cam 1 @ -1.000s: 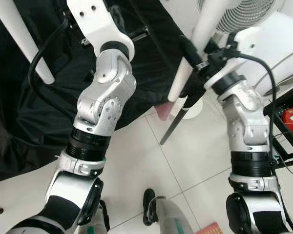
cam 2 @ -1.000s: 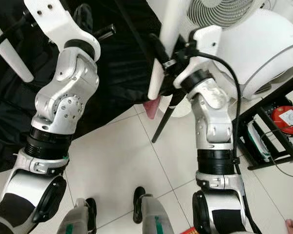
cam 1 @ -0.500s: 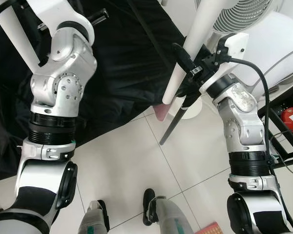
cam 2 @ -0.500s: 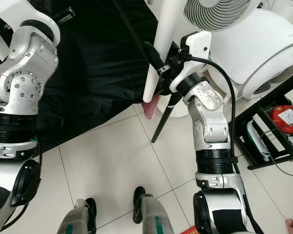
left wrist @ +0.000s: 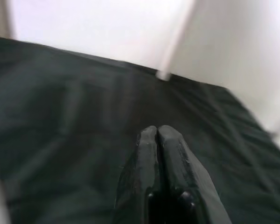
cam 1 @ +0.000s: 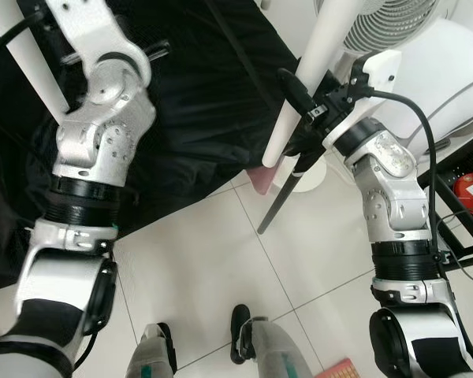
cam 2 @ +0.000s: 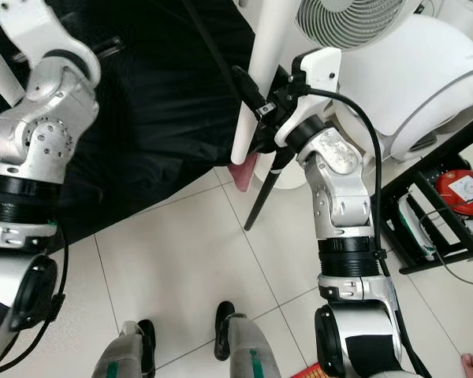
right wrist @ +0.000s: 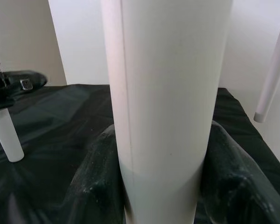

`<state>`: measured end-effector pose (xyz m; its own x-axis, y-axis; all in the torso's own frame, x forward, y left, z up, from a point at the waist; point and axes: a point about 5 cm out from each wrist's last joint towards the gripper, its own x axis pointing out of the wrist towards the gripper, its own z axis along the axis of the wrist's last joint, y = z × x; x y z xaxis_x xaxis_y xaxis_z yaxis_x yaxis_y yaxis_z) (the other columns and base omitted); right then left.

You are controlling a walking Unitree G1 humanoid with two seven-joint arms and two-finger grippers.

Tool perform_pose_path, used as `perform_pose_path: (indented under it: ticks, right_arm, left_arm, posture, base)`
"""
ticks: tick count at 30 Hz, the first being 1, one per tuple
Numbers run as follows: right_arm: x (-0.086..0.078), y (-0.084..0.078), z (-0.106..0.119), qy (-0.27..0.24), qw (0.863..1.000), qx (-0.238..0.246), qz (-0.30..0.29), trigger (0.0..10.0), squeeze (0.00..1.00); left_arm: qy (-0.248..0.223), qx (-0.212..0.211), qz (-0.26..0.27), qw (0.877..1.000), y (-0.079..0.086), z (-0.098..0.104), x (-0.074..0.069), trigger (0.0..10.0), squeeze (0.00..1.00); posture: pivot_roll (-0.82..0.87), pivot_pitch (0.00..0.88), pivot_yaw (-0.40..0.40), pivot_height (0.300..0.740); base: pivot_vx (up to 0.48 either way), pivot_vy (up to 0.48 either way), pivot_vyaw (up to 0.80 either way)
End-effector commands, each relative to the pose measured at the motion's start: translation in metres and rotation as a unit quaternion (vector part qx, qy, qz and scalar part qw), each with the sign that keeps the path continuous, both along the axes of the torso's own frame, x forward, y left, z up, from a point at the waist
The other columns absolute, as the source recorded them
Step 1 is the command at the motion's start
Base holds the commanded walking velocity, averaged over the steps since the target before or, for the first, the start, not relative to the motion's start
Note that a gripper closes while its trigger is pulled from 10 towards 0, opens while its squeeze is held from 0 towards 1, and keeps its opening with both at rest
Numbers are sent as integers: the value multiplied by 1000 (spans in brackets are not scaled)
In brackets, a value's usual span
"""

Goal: Building children table

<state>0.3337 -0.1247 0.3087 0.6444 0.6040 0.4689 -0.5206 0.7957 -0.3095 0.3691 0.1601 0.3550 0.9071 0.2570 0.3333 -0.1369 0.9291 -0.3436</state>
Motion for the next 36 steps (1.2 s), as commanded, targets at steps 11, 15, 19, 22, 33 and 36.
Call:
perform_pose_path:
  ticks: [11, 15, 19, 22, 33, 36]
  right_arm:
    - [-20, 18, 14, -23, 993, -56, 100, 10000, 0]
    - [-22, 19, 15, -18, 990, -66, 124, 10000, 0]
    - [-24, 21, 17, -16, 980, -105, 170, 10000, 0]
    - [-15, 23, 28, -33, 973, -137, 185, 10000, 0]
    - [6, 42, 84, -98, 952, -191, 217, 10000, 0]
    - [7, 47, 87, -101, 945, -208, 232, 10000, 0]
  left_arm:
    - [-9, 12, 149, 989, 75, 3, 12, 10000, 0]
    - [-19, 10, 196, 980, 94, 7, 3, 10000, 0]
    - [-54, 17, 252, 966, 115, 20, -16, 10000, 0]
    - [-75, 21, 272, 959, 122, 29, -29, 10000, 0]
    - [-96, 21, 286, 953, 129, 39, -50, 10000, 0]
    - [-98, 19, 284, 953, 128, 39, -51, 10000, 0]
  posture:
    - [138, 299, -90, 740]
    - [134, 305, -93, 740]
    - [139, 308, -104, 740]
    - [152, 301, -127, 740]
    - [174, 290, -174, 740]
    - [174, 290, -174, 740]
  base:
    - [0, 0, 0]
    - [0, 0, 0]
    - [0, 0, 0]
    - [0, 0, 0]
    - [0, 0, 0]
    - [0, 0, 0]
